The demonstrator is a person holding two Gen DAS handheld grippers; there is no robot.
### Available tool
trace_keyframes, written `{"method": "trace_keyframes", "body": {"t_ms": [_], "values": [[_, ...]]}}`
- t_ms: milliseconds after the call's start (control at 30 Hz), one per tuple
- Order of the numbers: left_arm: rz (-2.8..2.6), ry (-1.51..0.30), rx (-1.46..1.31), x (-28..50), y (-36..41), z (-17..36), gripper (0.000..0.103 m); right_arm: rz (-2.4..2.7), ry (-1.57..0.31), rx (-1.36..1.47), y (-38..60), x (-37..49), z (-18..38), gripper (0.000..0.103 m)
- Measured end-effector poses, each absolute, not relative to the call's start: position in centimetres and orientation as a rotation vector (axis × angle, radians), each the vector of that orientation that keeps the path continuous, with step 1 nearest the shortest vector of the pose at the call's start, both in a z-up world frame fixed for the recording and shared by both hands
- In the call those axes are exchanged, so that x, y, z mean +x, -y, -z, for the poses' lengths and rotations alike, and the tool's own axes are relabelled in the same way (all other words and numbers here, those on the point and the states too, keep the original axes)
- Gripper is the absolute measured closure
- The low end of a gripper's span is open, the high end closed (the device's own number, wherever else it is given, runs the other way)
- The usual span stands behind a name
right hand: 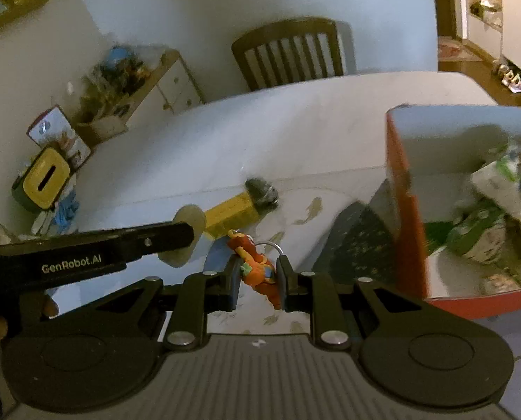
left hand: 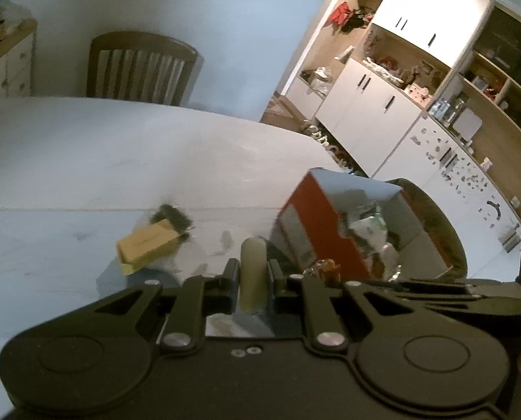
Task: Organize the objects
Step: 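Carry the cream cylinder and orange toy into the red shoebox with both grippers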
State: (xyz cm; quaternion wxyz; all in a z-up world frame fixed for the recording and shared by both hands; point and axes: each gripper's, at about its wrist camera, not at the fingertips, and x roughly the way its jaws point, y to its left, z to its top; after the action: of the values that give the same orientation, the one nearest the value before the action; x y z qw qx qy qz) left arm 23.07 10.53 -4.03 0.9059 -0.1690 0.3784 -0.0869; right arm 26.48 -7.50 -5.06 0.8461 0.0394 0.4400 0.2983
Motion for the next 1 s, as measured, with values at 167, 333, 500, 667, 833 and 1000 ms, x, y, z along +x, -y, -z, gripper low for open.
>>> {"method": "trace_keyframes", "body": {"t_ms": [167, 333, 500, 667, 833, 1000], "values": [[0.202, -0.763, -0.337, 23.3, -7.8, 3.0, 0.088, -0.613, -0.900, 0.102, 10.2, 26.9, 4.1, 0.082], [0.227, -0.753, -0.308, 23.6, -5.0, 1.9, 0.088, -0.598, -0.873, 0.112, 13.0, 27.2, 3.1, 0.082], [0.249, -0.774, -0.302, 24.4, -1.8, 1.7, 0.088, -0.573, -0.848, 0.120, 16.0, 27.8, 2.5, 0.082], [0.261, -0.780, -0.279, 25.1, 0.9, 1.8, 0.088, -0.537, -0.828, 0.132, 19.7, 28.9, 2.2, 0.082], [0.266, -0.787, -0.248, 26.3, 3.9, 2.1, 0.088, -0.504, -0.830, 0.149, 23.3, 30.2, 2.7, 0.082], [0.280, -0.820, -0.230, 28.0, 6.4, 2.9, 0.088, -0.455, -0.826, 0.164, 26.7, 31.9, 3.4, 0.082]]}}
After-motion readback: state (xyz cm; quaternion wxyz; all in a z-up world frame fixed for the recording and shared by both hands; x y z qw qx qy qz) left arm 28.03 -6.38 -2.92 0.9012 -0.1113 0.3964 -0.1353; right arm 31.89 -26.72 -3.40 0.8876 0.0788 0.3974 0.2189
